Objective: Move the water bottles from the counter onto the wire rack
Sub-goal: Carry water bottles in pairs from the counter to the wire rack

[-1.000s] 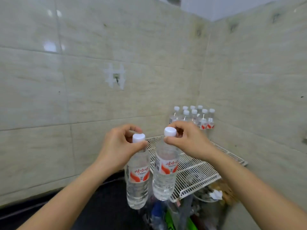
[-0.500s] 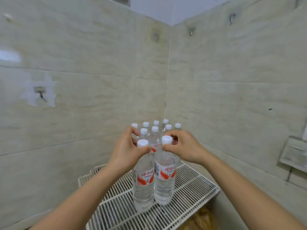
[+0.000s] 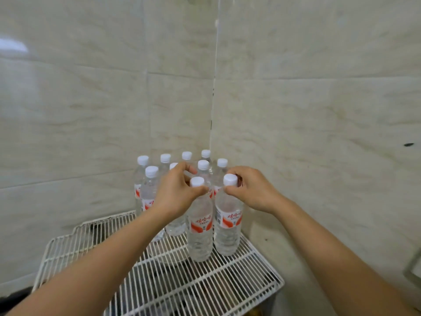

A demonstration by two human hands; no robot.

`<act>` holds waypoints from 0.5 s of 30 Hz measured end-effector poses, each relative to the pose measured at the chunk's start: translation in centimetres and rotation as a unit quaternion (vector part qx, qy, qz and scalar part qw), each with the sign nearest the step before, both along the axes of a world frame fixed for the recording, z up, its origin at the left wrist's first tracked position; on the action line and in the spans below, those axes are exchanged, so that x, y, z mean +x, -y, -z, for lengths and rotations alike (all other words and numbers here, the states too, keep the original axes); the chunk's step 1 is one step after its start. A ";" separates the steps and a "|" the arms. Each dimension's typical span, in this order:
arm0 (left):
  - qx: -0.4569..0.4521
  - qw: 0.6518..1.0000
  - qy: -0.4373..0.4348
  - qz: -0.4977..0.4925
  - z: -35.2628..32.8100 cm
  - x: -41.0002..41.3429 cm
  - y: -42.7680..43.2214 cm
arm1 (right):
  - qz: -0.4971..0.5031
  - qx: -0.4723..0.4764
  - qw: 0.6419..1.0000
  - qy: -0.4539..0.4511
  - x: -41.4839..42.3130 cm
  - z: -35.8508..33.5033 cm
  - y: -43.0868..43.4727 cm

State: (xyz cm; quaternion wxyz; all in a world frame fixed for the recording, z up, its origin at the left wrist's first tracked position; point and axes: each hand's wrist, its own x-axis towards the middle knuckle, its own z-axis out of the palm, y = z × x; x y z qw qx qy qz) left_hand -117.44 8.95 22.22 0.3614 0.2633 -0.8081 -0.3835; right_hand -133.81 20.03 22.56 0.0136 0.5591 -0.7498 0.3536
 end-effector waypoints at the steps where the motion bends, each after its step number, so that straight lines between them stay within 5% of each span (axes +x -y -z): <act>1: 0.002 1.000 -0.001 0.000 0.1 -0.8 0.2 | 0.000 0.002 1.000 0.000 -0.8 0.2 0.2; 15: -0.006 1.000 0.005 0.000 1.4 -6.0 2.0 | 0.030 0.040 0.999 -0.015 -5.5 1.4 3.0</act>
